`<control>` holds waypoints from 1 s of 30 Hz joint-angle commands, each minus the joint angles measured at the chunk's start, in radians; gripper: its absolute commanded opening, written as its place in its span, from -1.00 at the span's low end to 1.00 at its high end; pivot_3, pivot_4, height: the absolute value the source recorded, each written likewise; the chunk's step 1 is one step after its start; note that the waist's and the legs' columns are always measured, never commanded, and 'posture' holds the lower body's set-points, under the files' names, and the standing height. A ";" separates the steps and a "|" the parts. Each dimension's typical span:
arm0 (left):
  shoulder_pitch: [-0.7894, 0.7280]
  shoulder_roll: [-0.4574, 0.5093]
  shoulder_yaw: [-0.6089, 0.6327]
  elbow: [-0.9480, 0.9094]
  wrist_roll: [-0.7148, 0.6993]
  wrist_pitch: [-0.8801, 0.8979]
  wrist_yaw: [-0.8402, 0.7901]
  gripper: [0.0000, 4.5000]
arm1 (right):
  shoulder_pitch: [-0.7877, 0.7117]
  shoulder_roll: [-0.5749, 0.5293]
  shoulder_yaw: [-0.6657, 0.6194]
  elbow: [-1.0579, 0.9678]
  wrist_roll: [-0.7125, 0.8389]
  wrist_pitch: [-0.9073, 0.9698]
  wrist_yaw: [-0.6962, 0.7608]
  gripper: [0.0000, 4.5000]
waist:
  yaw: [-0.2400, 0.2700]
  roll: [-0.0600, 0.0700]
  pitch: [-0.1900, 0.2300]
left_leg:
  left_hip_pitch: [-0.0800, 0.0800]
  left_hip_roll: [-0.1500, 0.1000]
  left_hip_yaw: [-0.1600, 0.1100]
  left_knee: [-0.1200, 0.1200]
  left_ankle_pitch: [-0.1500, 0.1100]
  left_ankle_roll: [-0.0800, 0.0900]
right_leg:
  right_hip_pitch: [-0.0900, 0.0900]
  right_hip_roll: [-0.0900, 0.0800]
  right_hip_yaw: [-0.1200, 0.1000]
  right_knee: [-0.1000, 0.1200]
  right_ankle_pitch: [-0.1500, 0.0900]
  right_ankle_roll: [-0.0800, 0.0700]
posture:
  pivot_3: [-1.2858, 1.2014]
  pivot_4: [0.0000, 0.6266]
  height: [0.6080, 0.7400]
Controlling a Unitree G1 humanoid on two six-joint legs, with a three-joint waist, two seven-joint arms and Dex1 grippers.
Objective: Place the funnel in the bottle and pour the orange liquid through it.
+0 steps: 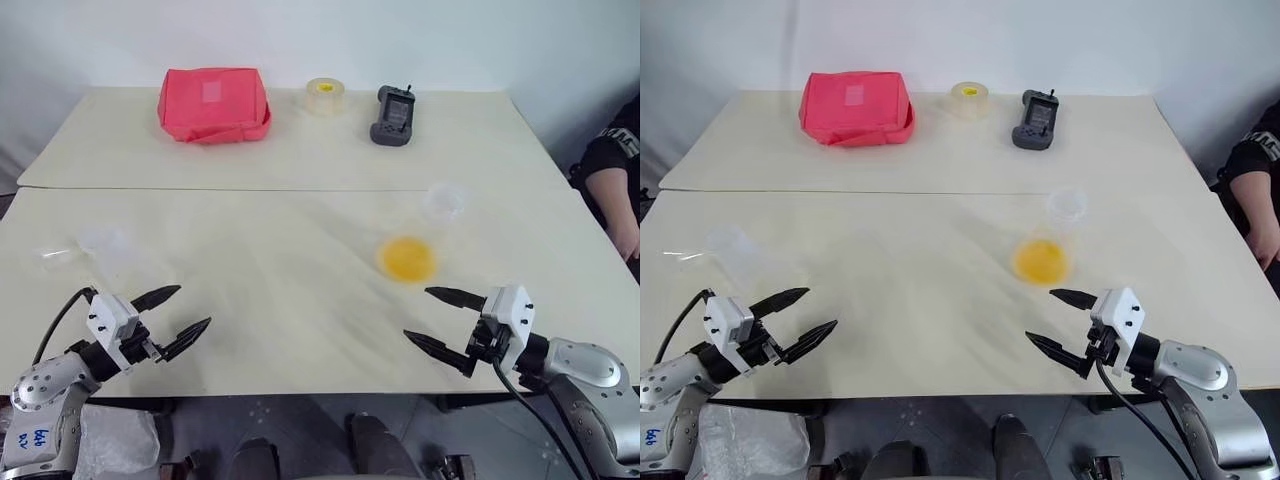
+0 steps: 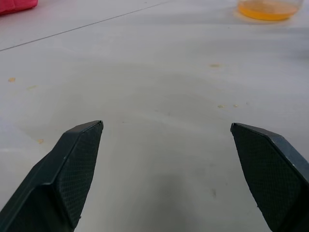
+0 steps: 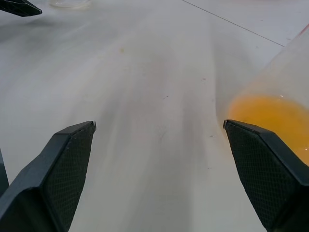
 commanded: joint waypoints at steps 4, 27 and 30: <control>0.005 -0.011 0.029 -0.052 -0.037 0.019 0.035 1.00 | -0.011 0.007 -0.013 0.005 0.018 -0.015 0.005 0.98 | 0.001 0.000 0.000 | 0.000 0.000 0.000 0.000 0.000 0.000 | 0.000 0.000 0.000 0.000 0.000 0.000 | 0.03 -0.52 1.00; 0.317 -0.235 0.314 -0.392 -0.170 0.153 0.423 1.00 | -0.280 0.003 0.114 0.065 0.104 0.069 0.172 0.98 | -0.005 -0.002 0.001 | 0.000 0.001 0.001 0.000 -0.001 0.001 | 0.000 -0.001 0.001 -0.001 0.000 0.000 | 0.03 -0.52 1.00; 0.252 -0.224 0.351 -0.384 -0.180 0.192 0.522 1.00 | -0.348 0.027 0.140 0.096 0.099 0.064 0.177 0.98 | 0.003 -0.003 0.002 | 0.000 0.000 -0.001 0.001 0.000 0.001 | 0.000 0.000 0.000 0.000 0.000 0.000 | 0.03 -0.52 1.00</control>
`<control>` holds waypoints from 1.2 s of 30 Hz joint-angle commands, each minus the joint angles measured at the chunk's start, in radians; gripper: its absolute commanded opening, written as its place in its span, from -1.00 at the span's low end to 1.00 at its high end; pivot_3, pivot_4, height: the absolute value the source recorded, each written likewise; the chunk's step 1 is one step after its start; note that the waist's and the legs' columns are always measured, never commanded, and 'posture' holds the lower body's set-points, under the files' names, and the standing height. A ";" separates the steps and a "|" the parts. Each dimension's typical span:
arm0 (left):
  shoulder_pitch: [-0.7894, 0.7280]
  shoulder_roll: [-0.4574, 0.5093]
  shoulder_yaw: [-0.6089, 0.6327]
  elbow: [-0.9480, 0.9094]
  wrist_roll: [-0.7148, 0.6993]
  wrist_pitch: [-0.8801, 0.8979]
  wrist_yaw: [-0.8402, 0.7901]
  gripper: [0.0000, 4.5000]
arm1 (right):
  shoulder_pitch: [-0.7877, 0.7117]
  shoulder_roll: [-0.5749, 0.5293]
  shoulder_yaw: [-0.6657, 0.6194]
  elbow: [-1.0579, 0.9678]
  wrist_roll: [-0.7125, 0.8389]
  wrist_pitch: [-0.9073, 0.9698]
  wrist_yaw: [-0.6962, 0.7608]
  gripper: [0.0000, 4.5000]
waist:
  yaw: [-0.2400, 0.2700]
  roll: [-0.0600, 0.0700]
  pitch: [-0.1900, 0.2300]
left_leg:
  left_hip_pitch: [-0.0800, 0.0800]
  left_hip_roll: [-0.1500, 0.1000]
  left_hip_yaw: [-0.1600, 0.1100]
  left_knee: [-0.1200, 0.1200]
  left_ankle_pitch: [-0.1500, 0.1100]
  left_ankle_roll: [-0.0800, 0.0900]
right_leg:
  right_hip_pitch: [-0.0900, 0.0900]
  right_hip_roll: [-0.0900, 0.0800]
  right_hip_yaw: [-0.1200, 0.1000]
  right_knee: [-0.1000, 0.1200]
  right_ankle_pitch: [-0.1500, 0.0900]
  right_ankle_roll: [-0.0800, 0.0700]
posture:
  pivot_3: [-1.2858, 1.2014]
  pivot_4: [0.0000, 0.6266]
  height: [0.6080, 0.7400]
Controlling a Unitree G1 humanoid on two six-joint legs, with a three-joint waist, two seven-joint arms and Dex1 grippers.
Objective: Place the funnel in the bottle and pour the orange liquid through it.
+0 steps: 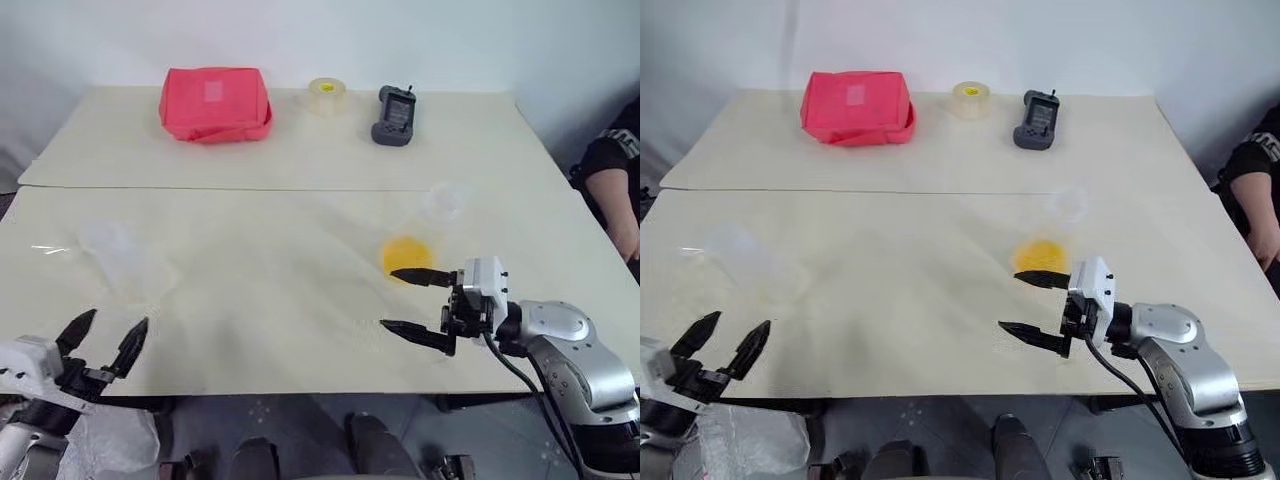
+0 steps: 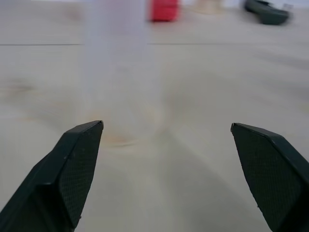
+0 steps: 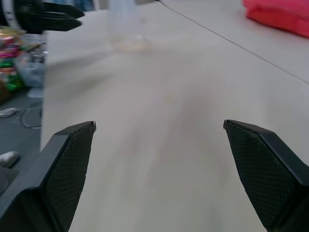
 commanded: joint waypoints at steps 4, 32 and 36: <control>-0.109 0.054 0.052 -0.018 -0.019 0.081 0.140 1.00 | -0.078 0.027 0.024 0.032 -0.001 -0.018 0.013 0.98 | 0.009 -0.001 0.000 | 0.000 0.000 0.000 0.002 0.000 -0.001 | 0.001 0.000 0.000 0.000 0.001 0.000 | 0.03 -0.52 1.00; -0.377 0.178 -0.048 0.121 0.026 0.112 0.092 0.72 | -0.017 0.056 0.027 0.006 -0.021 -0.056 -0.026 1.00 | 0.016 0.000 0.000 | -0.001 0.000 0.003 -0.001 0.000 -0.002 | -0.002 0.000 0.000 -0.001 0.000 -0.001 | 0.03 -0.52 1.00; -0.387 0.182 -0.048 0.121 0.030 0.120 0.089 0.18 | -0.016 0.055 0.024 0.018 -0.021 -0.067 -0.022 1.00 | 0.017 0.000 0.000 | -0.001 0.000 0.003 -0.001 0.000 -0.002 | -0.002 0.000 0.000 0.000 0.000 -0.001 | 0.03 -0.52 1.00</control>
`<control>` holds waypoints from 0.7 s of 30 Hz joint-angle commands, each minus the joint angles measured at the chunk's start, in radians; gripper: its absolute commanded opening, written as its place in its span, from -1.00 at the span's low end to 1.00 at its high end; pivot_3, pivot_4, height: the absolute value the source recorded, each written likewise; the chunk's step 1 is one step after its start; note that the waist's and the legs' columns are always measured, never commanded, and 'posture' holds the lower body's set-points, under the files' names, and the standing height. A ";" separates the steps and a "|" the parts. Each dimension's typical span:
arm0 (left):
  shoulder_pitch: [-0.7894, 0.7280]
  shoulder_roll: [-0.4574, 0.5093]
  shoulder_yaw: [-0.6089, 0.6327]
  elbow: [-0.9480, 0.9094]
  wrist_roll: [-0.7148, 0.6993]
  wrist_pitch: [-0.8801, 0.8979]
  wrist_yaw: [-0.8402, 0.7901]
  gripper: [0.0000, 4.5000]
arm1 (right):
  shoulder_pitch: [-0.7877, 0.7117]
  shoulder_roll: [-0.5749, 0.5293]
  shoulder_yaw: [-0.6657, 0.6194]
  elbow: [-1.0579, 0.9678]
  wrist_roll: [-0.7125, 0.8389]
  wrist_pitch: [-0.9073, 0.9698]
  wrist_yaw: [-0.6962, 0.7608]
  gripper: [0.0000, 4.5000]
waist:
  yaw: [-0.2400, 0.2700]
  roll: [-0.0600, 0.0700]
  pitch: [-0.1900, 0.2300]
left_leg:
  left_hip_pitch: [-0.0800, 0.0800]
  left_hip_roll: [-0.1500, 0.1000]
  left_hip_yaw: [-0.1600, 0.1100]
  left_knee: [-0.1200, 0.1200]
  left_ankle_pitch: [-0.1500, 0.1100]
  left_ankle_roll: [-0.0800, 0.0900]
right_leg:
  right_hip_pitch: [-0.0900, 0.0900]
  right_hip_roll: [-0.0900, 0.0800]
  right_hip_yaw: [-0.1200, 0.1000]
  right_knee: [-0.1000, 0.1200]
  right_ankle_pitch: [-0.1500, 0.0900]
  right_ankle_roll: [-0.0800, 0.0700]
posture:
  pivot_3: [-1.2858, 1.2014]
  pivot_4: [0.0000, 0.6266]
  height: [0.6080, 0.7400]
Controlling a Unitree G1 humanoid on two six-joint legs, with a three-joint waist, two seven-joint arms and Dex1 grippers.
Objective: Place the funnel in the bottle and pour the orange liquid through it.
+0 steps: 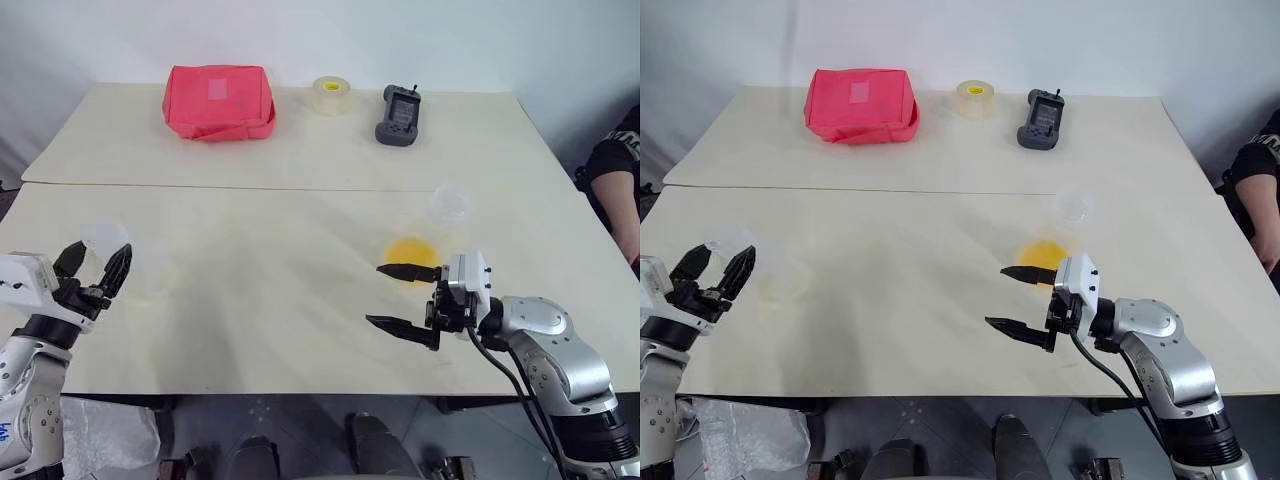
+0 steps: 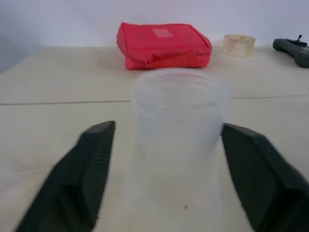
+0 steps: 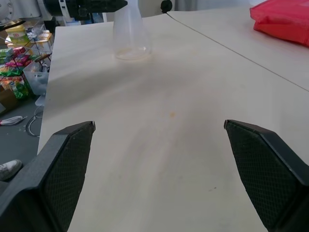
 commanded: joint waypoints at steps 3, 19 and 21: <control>-0.021 0.030 0.010 -0.029 -0.007 0.008 -0.018 0.03 | -0.001 -0.003 -0.024 -0.009 0.004 -0.033 0.008 1.00 | 0.000 0.000 0.000 | 0.000 0.000 0.000 0.000 0.000 0.000 | 0.000 0.000 0.000 0.000 0.000 0.000 | 0.03 -0.52 1.00; -0.279 0.099 -0.351 0.016 -0.023 0.035 -0.405 0.03 | 0.018 -0.033 -0.080 -0.023 0.007 -0.030 -0.003 1.00 | 0.002 0.001 0.001 | 0.000 0.000 0.000 0.000 0.000 -0.001 | 0.000 0.000 0.000 0.000 0.000 0.000 | 0.03 -0.52 1.00; -0.333 0.089 -0.406 0.063 0.002 0.011 -0.452 0.03 | 0.023 -0.036 -0.086 -0.030 0.004 -0.029 -0.009 1.00 | 0.000 0.001 0.001 | 0.000 0.000 0.000 0.000 0.001 -0.001 | 0.000 0.000 0.000 0.000 0.000 0.000 | 0.03 -0.52 1.00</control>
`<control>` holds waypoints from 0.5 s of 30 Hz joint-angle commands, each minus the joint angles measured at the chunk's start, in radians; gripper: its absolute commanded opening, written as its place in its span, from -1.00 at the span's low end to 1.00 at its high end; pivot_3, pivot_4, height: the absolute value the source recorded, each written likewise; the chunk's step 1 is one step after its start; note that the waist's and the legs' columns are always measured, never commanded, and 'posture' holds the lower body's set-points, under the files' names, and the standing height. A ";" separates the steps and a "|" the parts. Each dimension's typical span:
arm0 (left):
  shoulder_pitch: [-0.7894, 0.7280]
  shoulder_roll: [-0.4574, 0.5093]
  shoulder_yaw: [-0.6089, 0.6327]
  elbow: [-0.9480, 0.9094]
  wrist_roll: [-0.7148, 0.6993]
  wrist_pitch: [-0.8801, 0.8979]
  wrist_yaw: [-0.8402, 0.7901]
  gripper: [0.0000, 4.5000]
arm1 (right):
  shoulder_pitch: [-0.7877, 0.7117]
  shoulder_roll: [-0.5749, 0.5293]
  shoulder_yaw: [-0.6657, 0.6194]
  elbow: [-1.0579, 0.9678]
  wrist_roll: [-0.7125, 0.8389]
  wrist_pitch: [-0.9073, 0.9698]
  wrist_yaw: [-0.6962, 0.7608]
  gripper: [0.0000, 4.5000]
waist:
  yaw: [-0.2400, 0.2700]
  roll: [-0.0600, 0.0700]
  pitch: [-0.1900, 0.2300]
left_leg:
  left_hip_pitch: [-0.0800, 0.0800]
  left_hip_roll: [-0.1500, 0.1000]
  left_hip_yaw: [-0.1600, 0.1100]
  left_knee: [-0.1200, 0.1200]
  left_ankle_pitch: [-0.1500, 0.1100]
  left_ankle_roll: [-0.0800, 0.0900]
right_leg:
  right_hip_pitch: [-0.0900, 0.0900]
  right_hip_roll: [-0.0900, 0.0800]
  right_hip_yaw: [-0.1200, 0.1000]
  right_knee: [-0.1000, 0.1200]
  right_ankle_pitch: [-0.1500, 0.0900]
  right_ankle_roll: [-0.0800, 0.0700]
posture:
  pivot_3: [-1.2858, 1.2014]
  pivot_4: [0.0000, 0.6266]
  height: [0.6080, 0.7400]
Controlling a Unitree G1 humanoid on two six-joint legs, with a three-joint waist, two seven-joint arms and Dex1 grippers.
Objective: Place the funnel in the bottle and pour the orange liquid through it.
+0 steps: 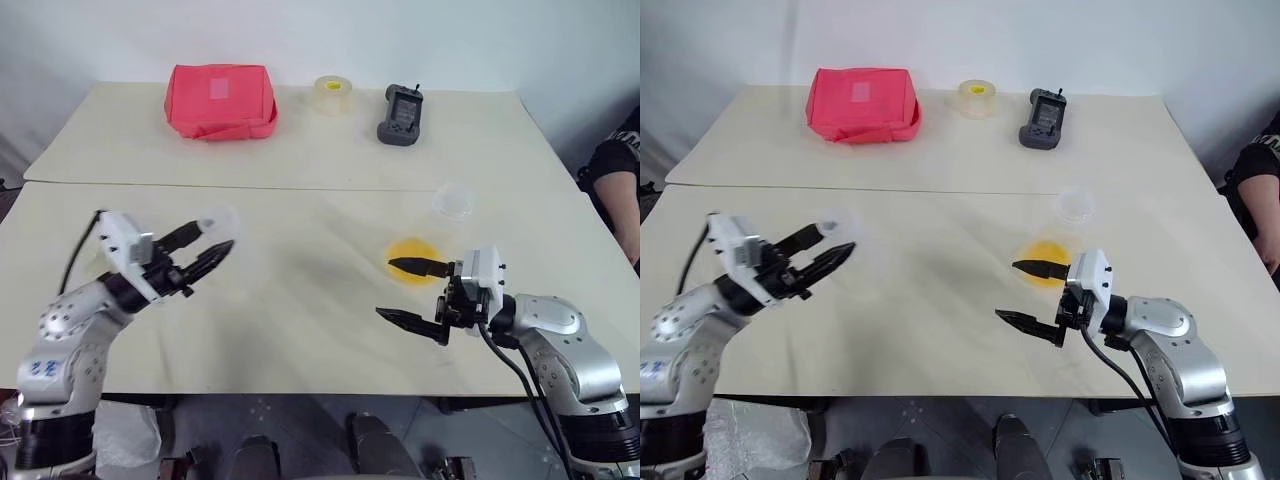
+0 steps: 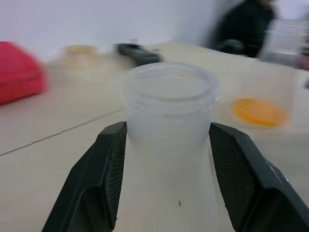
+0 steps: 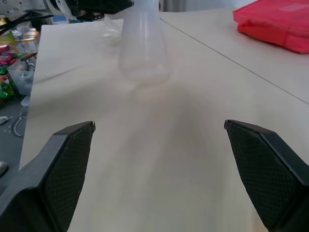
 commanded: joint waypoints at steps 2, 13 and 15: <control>-0.094 -0.008 -0.091 0.073 0.051 -0.061 -0.103 0.03 | 0.009 -0.016 -0.036 -0.047 0.000 -0.017 -0.016 1.00 | -0.003 0.001 0.001 | 0.000 0.000 0.000 0.000 0.000 0.000 | 0.000 0.000 0.000 0.000 0.000 0.000 | 0.03 -0.52 1.00; -0.219 -0.089 -0.213 0.233 0.153 -0.217 -0.228 0.03 | 0.035 -0.028 -0.054 -0.073 0.004 -0.009 -0.037 1.00 | 0.002 0.002 0.001 | 0.000 0.000 0.000 0.001 0.001 -0.002 | 0.000 0.000 0.000 0.001 0.000 0.000 | 0.03 -0.52 1.00; -0.227 -0.101 -0.221 0.251 0.163 -0.241 -0.240 0.03 | 0.041 -0.030 -0.056 -0.077 0.005 -0.008 -0.037 1.00 | 0.003 0.002 0.001 | 0.000 0.000 0.000 0.002 0.001 -0.002 | 0.000 0.000 0.001 0.001 0.000 0.001 | 0.03 -0.52 1.00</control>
